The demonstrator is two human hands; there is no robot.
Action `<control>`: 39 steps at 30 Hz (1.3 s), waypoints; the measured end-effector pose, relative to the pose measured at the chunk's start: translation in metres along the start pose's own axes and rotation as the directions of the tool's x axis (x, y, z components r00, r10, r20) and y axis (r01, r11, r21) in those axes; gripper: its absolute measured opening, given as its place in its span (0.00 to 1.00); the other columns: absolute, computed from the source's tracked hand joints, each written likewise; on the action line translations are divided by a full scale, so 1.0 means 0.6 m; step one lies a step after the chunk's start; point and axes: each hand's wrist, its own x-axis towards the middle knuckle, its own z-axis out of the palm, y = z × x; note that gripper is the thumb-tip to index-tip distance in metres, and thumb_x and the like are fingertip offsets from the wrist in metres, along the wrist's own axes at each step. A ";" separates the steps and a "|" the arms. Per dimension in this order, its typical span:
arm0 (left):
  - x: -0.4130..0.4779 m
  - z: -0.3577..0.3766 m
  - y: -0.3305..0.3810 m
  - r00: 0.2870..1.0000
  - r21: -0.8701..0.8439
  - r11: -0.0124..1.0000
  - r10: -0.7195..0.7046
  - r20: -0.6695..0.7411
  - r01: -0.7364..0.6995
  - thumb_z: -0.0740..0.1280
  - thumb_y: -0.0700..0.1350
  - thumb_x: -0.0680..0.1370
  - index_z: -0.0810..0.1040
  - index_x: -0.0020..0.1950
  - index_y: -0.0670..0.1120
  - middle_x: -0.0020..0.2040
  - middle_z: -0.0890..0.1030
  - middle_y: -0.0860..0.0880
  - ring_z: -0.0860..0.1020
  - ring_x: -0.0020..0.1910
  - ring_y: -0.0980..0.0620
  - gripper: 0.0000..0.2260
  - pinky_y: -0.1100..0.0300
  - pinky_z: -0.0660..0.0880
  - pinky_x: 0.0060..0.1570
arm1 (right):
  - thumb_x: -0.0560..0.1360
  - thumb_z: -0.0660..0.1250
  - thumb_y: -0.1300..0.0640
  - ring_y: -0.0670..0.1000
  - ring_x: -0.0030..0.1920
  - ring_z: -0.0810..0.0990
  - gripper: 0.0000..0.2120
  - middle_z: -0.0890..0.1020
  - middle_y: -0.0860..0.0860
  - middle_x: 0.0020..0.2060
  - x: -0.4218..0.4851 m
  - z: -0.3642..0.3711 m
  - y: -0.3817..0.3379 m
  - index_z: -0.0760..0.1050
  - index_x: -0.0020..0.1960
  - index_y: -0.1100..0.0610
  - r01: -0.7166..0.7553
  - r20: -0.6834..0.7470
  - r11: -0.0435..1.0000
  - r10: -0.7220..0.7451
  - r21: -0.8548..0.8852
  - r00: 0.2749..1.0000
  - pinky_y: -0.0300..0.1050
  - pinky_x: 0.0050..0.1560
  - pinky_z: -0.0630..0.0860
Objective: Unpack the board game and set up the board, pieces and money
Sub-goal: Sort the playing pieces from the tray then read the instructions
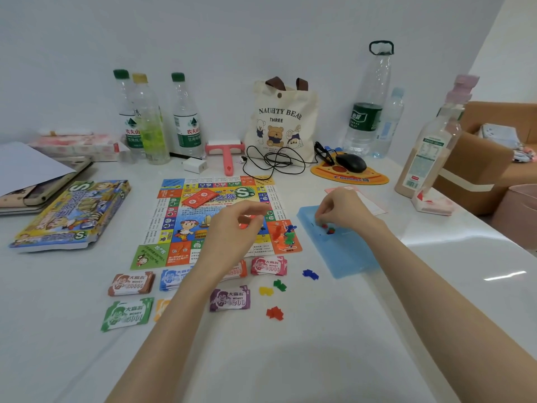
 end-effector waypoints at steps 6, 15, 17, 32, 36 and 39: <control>-0.001 -0.003 -0.004 1.000 -0.010 1.000 -0.012 -0.007 0.012 0.65 0.42 0.79 0.82 0.55 0.53 0.50 0.80 0.63 0.76 0.46 0.69 0.10 0.81 0.68 0.42 | 0.69 0.73 0.60 0.49 0.45 0.82 0.10 0.85 0.53 0.43 -0.004 -0.012 -0.014 0.82 0.49 0.51 0.050 0.147 0.996 -0.039 -0.073 0.988 0.44 0.48 0.80; -0.002 -0.004 -0.004 1.000 0.012 1.000 -0.007 -0.008 0.007 0.65 0.41 0.79 0.81 0.54 0.54 0.49 0.80 0.63 0.76 0.46 0.68 0.10 0.80 0.69 0.42 | 0.69 0.73 0.64 0.48 0.37 0.82 0.04 0.86 0.53 0.38 -0.006 0.002 -0.005 0.85 0.41 0.57 0.049 0.094 0.999 -0.050 0.011 0.994 0.47 0.49 0.82; -0.002 -0.003 -0.004 1.000 0.009 1.000 -0.008 -0.006 0.008 0.65 0.41 0.79 0.81 0.54 0.55 0.49 0.79 0.64 0.76 0.45 0.69 0.10 0.79 0.69 0.42 | 0.69 0.72 0.65 0.48 0.35 0.81 0.05 0.86 0.54 0.37 -0.007 0.002 -0.005 0.85 0.41 0.58 0.051 0.099 0.999 -0.051 0.006 0.994 0.46 0.47 0.82; -0.006 -0.003 -0.003 1.000 0.015 1.000 -0.022 -0.005 0.022 0.65 0.42 0.79 0.81 0.54 0.55 0.50 0.80 0.62 0.76 0.46 0.68 0.10 0.77 0.70 0.42 | 0.68 0.69 0.64 0.46 0.26 0.74 0.06 0.82 0.51 0.30 -0.029 -0.003 -0.033 0.83 0.36 0.58 0.067 0.024 0.952 -0.063 -0.299 0.998 0.31 0.21 0.65; -0.006 -0.003 -0.002 1.000 0.021 1.000 -0.020 -0.009 0.020 0.65 0.42 0.79 0.81 0.54 0.55 0.48 0.79 0.63 0.76 0.46 0.68 0.10 0.79 0.70 0.41 | 0.68 0.67 0.64 0.49 0.24 0.71 0.05 0.76 0.52 0.29 -0.034 0.002 -0.042 0.80 0.35 0.57 0.082 0.009 0.893 -0.087 -0.442 0.996 0.34 0.24 0.65; -0.006 -0.003 -0.002 1.000 0.023 0.999 -0.022 -0.007 0.022 0.64 0.42 0.79 0.81 0.54 0.55 0.48 0.78 0.64 0.75 0.46 0.68 0.10 0.80 0.69 0.41 | 0.70 0.67 0.64 0.53 0.33 0.80 0.06 0.82 0.55 0.35 -0.027 0.012 -0.035 0.83 0.42 0.61 0.101 0.017 0.913 -0.103 -0.396 0.995 0.42 0.34 0.77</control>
